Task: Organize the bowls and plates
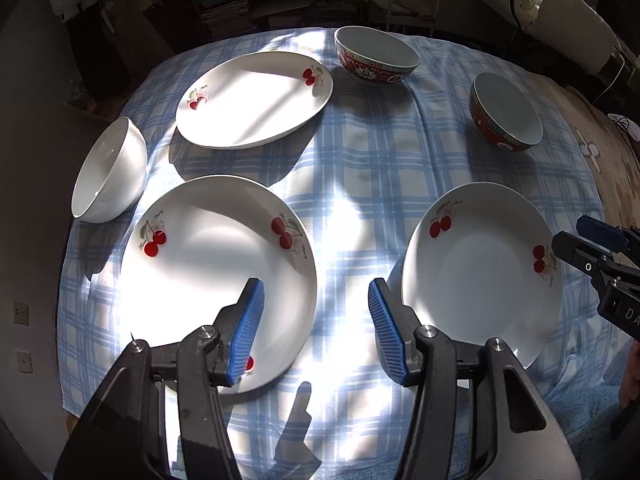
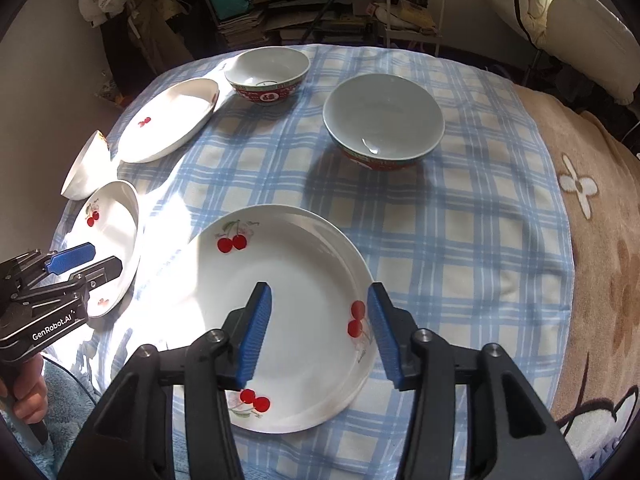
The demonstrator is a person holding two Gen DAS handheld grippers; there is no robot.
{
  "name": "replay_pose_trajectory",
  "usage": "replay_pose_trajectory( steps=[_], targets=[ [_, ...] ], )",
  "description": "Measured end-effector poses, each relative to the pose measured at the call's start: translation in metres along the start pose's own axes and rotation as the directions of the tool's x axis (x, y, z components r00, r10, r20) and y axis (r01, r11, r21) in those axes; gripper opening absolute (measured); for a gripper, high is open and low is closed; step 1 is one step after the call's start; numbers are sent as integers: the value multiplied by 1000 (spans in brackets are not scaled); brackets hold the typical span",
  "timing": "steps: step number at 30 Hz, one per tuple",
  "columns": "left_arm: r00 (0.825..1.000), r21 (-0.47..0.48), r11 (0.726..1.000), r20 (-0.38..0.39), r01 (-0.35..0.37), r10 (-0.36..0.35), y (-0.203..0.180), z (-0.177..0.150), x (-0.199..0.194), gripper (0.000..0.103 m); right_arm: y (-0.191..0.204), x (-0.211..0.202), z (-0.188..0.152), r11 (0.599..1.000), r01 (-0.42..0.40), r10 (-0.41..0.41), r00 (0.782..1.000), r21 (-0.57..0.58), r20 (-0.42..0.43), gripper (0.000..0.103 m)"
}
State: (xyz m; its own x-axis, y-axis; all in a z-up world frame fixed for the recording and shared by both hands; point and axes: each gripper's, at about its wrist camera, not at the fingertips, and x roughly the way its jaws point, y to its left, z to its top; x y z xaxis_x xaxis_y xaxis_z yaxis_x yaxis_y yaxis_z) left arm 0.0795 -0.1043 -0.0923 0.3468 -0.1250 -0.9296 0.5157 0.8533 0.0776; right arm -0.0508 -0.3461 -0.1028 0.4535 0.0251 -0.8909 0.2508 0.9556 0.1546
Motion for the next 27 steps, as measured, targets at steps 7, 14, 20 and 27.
replay_pose_trajectory(
  steps=[7, 14, 20, 27],
  targets=[
    [993, -47, 993, 24, -110, 111, 44, 3, -15, 90, 36, -12, 14, 996, 16, -8, 995, -85, 95, 103],
    [987, -116, 980, -5, -160, 160, 90, -1, -23, 91, 71, -16, 30, 985, 19, 4, 991, -172, 132, 103],
    [984, -173, 969, -14, -177, 178, 120, -2, -23, 91, 102, -21, 41, 972, 8, 25, 990, -235, 140, 103],
    [974, -209, 952, -11, -225, 228, 144, -7, -12, 91, 129, -14, 52, 973, -37, 74, 985, -229, 154, 103]
  ],
)
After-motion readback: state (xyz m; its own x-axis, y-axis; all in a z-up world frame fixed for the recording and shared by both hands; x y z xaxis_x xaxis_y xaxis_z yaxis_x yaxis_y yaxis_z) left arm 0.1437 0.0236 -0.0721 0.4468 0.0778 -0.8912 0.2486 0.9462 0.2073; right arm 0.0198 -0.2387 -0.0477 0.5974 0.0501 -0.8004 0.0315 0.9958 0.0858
